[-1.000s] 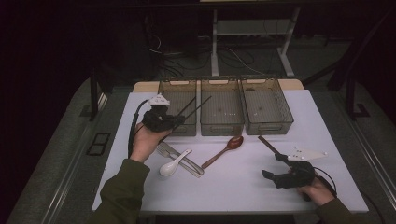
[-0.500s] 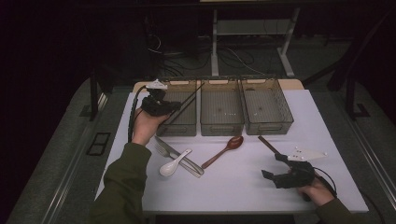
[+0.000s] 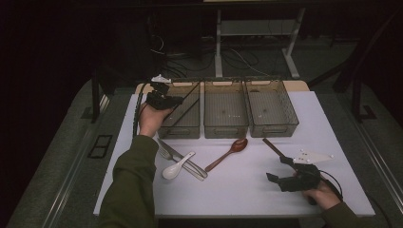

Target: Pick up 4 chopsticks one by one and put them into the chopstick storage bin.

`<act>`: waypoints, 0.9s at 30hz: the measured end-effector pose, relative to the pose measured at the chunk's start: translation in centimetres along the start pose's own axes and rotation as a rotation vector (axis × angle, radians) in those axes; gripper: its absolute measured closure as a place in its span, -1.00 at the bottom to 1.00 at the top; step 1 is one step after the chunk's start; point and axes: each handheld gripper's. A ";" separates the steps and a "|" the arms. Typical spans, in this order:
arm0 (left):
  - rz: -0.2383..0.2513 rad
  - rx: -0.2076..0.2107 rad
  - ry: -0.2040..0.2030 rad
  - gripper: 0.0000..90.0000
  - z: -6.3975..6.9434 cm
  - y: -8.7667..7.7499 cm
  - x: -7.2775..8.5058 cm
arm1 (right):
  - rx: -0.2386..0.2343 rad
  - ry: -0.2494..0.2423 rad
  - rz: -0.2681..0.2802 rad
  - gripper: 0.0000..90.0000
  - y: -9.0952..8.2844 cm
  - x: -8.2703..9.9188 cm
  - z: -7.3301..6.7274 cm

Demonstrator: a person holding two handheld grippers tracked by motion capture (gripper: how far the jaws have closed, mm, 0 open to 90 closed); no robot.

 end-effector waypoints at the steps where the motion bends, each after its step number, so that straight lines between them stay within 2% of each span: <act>1: -0.001 -0.007 -0.005 0.89 -0.3 0.2 0.0 | 0.000 -0.001 0.000 -0.71 0.0 0.0 0.0; 3: 0.002 -0.015 -0.038 0.89 -0.6 0.5 0.3 | -0.001 -0.001 0.001 -0.71 0.0 0.0 0.0; 10: -0.028 -0.045 -0.066 0.89 -1.9 1.5 0.5 | -0.005 0.003 0.005 -0.71 -0.1 0.0 0.0; 15: -0.077 -0.071 -0.078 0.89 -2.1 2.3 0.5 | -0.004 0.003 0.006 -0.71 -0.1 0.0 0.1; 20: -0.120 -0.103 -0.109 0.89 -2.4 2.8 0.8 | -0.006 0.003 0.007 -0.71 -0.1 0.0 0.0; 27: -0.157 -0.110 -0.123 0.88 -2.5 3.3 1.0 | -0.007 0.005 0.009 -0.71 -0.1 0.0 0.0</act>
Point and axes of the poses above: each handheld gripper's, and its own axes: y roughly forward along the jaws, x roughly out of its underside, z roughly to its right, and after that the axes turned 6 degrees about x, right-handed
